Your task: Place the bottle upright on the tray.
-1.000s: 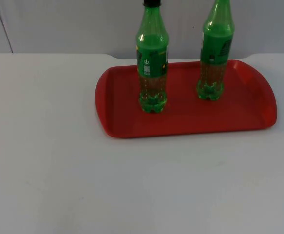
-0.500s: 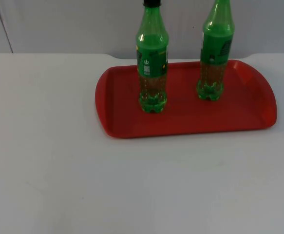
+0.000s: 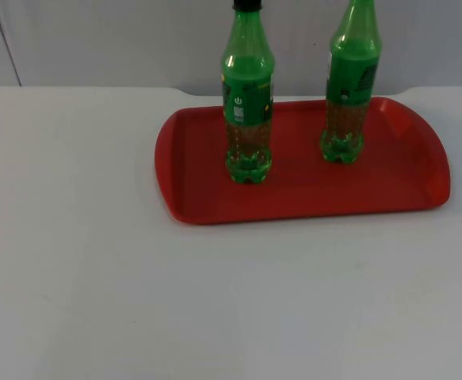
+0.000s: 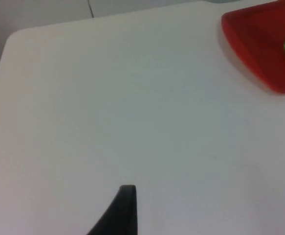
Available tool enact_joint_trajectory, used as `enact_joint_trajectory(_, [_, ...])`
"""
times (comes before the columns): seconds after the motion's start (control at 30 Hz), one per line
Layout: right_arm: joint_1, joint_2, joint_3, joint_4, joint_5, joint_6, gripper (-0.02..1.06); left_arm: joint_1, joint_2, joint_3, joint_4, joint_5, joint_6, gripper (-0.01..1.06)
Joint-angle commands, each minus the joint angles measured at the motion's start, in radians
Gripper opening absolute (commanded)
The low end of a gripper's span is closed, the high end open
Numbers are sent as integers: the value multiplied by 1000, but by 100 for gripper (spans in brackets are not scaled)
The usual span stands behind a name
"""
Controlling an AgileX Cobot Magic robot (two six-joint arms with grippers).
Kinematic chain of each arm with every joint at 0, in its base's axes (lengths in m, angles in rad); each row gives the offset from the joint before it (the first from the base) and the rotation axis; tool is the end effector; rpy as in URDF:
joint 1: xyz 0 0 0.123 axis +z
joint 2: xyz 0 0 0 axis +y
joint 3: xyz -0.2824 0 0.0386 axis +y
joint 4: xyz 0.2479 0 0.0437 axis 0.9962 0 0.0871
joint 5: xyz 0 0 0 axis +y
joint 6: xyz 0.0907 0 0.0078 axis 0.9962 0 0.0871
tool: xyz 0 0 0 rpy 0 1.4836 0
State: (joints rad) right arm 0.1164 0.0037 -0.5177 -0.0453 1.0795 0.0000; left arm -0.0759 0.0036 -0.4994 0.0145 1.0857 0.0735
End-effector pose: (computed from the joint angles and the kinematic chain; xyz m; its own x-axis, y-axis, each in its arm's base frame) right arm -0.0067 -0.0044 0.2806 -0.4550 -0.0747 -0.8874 -0.0906 0.9952 -0.0373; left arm -0.0052 0.0016 0.2750 -0.4736 0.1164 -0.8730 0.1029 0.9918 0.0764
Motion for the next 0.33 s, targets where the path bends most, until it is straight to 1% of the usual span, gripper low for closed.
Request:
enact_joint_trajectory(0.0, [-5, -4, 2, 3, -1, -14, 105, 28, -4, 5, -5, -12, -1, 104])
enact_joint_trajectory(0.07, [-5, -4, 2, 3, -1, -14, 105, 36, -4, 5, -5, -12, -1, 104])
enact_joint_trajectory(0.17, [-5, -4, 2, 3, -1, -14, 105, 88, -4, 5, -5, -12, -1, 104])
enact_joint_trajectory(0.3, [-5, -4, 2, 3, -1, -14, 105, 125, -4, 5, -5, -12, -1, 104])
